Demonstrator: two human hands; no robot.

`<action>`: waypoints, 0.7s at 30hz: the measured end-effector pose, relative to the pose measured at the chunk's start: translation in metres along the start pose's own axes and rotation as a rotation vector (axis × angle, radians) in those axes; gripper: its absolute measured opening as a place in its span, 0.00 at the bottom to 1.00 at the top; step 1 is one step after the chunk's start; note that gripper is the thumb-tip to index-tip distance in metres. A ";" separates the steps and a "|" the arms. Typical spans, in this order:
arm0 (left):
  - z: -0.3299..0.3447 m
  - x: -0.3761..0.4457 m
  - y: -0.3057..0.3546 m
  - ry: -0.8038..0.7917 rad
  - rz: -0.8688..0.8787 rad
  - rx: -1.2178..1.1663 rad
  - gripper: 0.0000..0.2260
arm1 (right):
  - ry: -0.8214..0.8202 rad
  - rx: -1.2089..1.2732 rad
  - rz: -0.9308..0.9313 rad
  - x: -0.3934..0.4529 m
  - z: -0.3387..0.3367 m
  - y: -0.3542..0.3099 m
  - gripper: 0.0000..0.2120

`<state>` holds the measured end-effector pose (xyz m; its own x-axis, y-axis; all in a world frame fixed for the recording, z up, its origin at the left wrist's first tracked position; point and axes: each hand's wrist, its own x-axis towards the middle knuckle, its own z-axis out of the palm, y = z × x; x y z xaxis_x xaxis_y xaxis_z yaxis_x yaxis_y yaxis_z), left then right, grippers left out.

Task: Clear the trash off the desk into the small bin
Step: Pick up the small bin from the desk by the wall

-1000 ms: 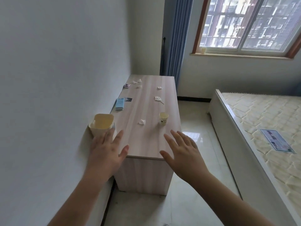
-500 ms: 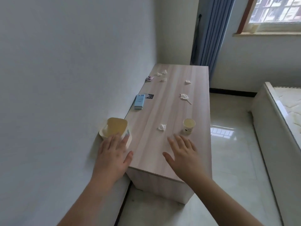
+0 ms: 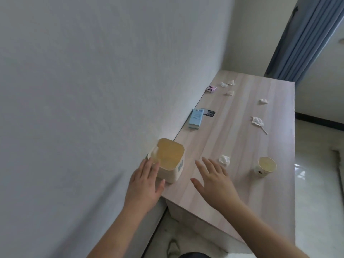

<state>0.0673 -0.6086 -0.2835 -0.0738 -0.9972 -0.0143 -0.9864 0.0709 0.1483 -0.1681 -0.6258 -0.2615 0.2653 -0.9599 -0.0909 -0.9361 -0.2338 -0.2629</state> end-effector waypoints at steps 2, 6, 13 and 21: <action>0.010 0.007 -0.012 -0.036 -0.011 -0.025 0.32 | -0.029 0.006 -0.018 0.018 0.007 -0.015 0.31; 0.031 0.019 -0.038 -0.137 -0.076 -0.118 0.34 | -0.089 0.025 -0.001 0.052 0.022 -0.034 0.33; 0.052 0.044 -0.048 -0.270 -0.230 -0.373 0.32 | -0.177 0.297 0.232 0.088 0.047 -0.036 0.33; 0.062 0.061 -0.041 -0.300 -0.439 -0.705 0.31 | -0.203 0.553 0.394 0.116 0.059 -0.027 0.37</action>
<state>0.0942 -0.6711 -0.3522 0.1570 -0.8752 -0.4575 -0.6221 -0.4474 0.6425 -0.0986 -0.7221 -0.3219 0.0190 -0.8963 -0.4431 -0.7311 0.2898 -0.6176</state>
